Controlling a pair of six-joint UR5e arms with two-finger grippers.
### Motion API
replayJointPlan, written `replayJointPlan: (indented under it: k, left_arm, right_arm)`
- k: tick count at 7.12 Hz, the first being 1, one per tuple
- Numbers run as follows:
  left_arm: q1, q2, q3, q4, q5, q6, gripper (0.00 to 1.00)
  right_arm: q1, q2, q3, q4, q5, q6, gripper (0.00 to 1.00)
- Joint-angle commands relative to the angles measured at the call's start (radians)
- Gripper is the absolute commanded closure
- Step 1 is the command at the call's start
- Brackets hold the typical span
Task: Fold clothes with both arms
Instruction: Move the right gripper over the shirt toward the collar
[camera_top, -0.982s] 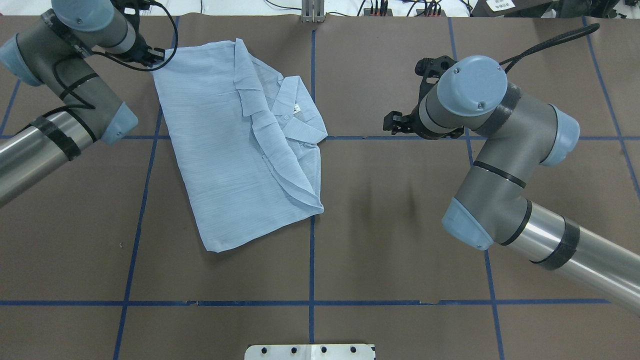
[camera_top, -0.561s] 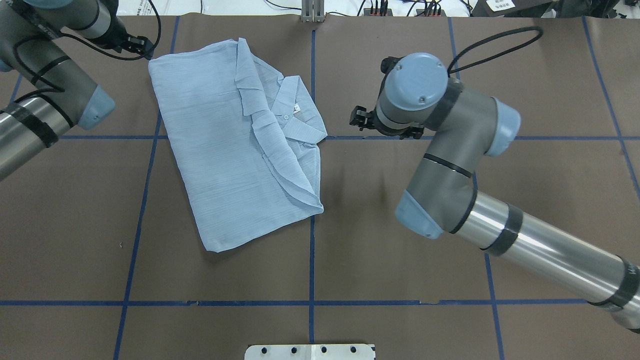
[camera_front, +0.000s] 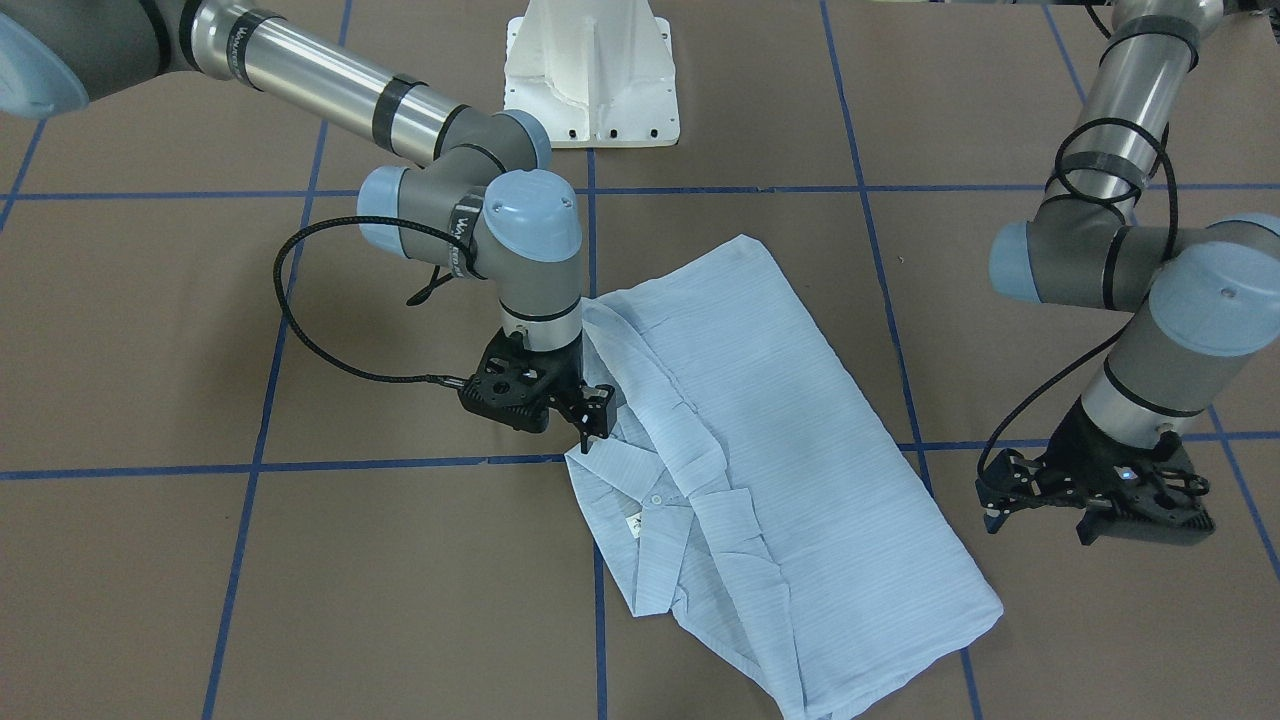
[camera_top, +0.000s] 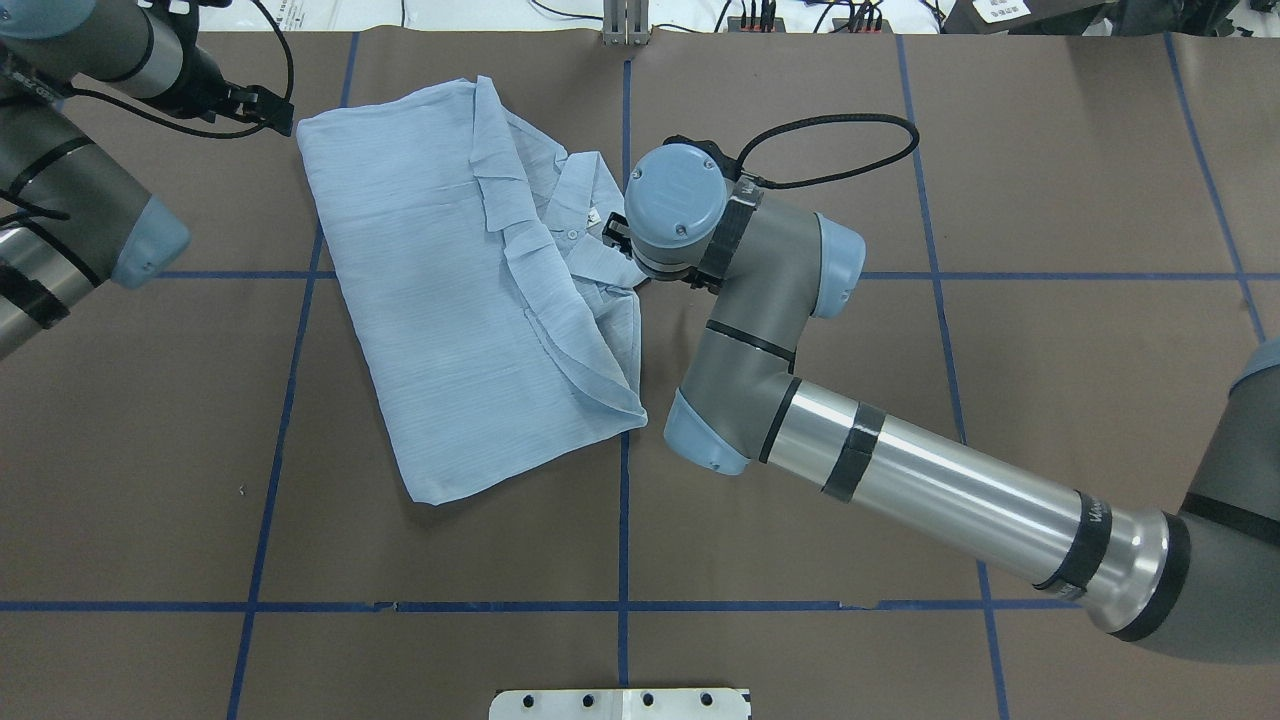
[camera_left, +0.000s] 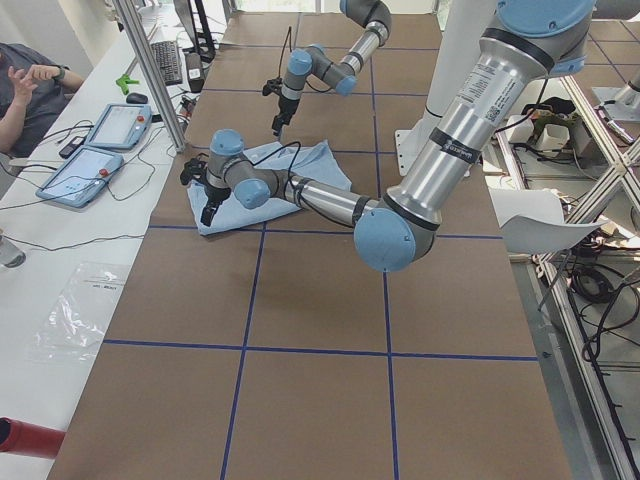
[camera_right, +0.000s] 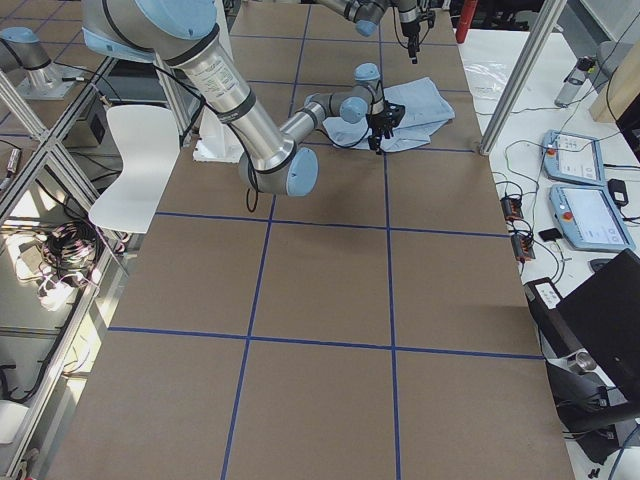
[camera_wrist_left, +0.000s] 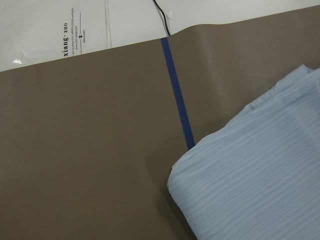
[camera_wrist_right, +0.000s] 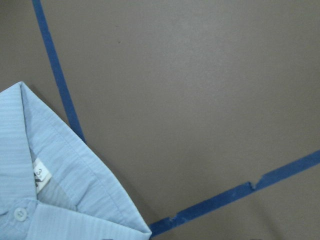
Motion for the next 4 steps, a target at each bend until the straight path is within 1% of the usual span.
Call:
replayJointPlan:
  k: [1, 3, 4]
  left_arm:
    - [0.004, 0.010, -0.009, -0.002, -0.001, -0.024, 0.00]
    - [0.005, 0.012, -0.009, -0.002, -0.001, -0.024, 0.00]
    - [0.005, 0.012, -0.009, -0.002, -0.001, -0.024, 0.00]
  right_arm:
    - [-0.022, 0.021, -0.037, 0.019, -0.030, 0.029, 0.24]
    - [-0.027, 0.023, -0.043, 0.022, -0.050, 0.031, 0.29]
    - [-0.027, 0.055, -0.078, 0.027, -0.052, 0.031, 0.30]
